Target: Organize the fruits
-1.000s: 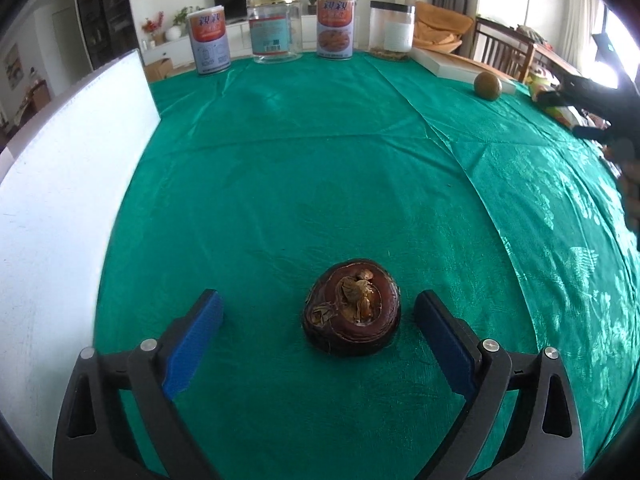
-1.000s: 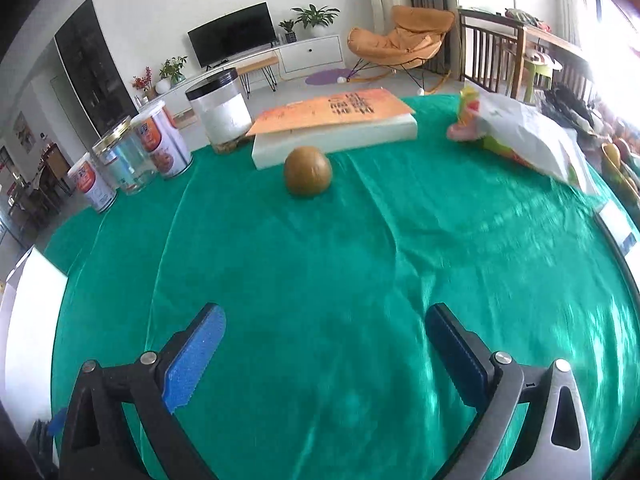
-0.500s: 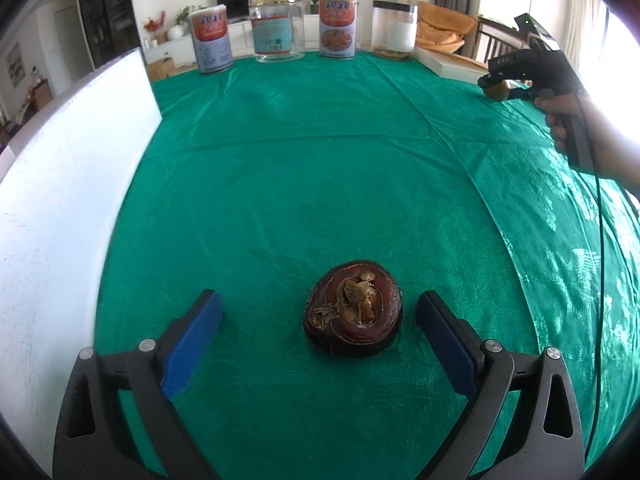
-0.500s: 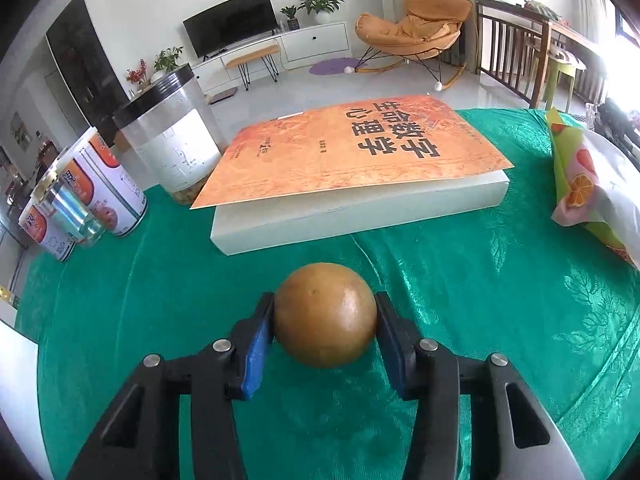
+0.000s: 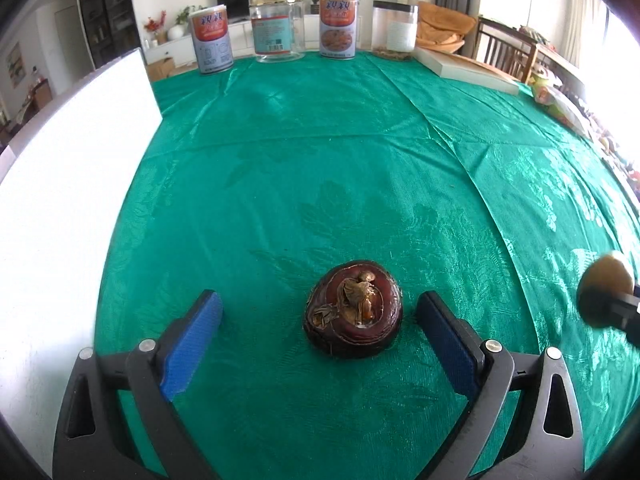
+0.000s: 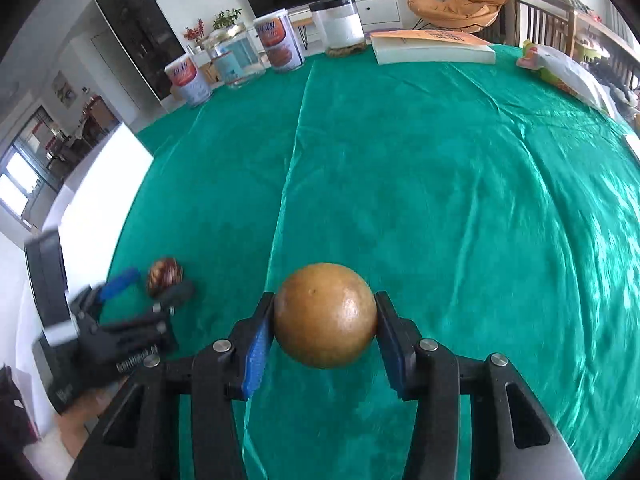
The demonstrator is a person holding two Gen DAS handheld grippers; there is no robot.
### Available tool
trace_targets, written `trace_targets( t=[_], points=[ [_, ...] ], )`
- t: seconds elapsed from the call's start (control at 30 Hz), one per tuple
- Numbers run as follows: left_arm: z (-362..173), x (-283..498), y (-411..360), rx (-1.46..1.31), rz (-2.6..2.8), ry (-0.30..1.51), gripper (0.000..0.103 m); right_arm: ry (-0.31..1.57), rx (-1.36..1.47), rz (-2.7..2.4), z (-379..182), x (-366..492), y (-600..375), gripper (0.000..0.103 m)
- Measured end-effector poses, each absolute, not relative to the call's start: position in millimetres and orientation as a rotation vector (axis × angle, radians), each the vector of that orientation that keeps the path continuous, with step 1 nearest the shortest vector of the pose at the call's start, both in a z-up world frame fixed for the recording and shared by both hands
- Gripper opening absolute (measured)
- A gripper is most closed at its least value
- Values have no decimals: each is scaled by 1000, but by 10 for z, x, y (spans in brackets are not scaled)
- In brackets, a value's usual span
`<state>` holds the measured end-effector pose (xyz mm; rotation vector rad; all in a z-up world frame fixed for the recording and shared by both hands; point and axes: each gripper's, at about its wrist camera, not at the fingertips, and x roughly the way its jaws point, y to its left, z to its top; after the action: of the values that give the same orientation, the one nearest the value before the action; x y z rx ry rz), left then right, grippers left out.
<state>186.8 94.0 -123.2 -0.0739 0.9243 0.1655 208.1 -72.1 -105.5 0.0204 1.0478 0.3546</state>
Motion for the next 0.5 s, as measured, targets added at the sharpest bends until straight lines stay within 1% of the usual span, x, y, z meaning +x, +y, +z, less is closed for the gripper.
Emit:
trace_targets(
  t=[0.13, 0.2, 0.23, 0.27, 0.33, 0.43, 0.5],
  points=[
    [-1232, 1867, 939, -74, 165, 924, 99, 967, 1, 292, -1158, 1798, -753, 49],
    [-1233, 1868, 939, -74, 165, 924, 99, 952, 20, 296, -1160, 1743, -786, 57],
    [-1232, 1869, 938, -74, 166, 924, 99, 945, 11, 298, -1166, 1719, -786, 65],
    [-1232, 1869, 938, -73, 166, 924, 99, 939, -5, 294, -1174, 1674, -781, 69],
    [-1233, 1869, 938, -74, 165, 925, 99, 927, -21, 287, -1182, 1640, -779, 72],
    [-1232, 1869, 938, -74, 166, 924, 99, 920, -11, 285, -1192, 1626, -791, 81],
    [-1232, 1869, 938, -74, 165, 924, 99, 913, -39, 282, -1205, 1624, -731, 83]
  ],
)
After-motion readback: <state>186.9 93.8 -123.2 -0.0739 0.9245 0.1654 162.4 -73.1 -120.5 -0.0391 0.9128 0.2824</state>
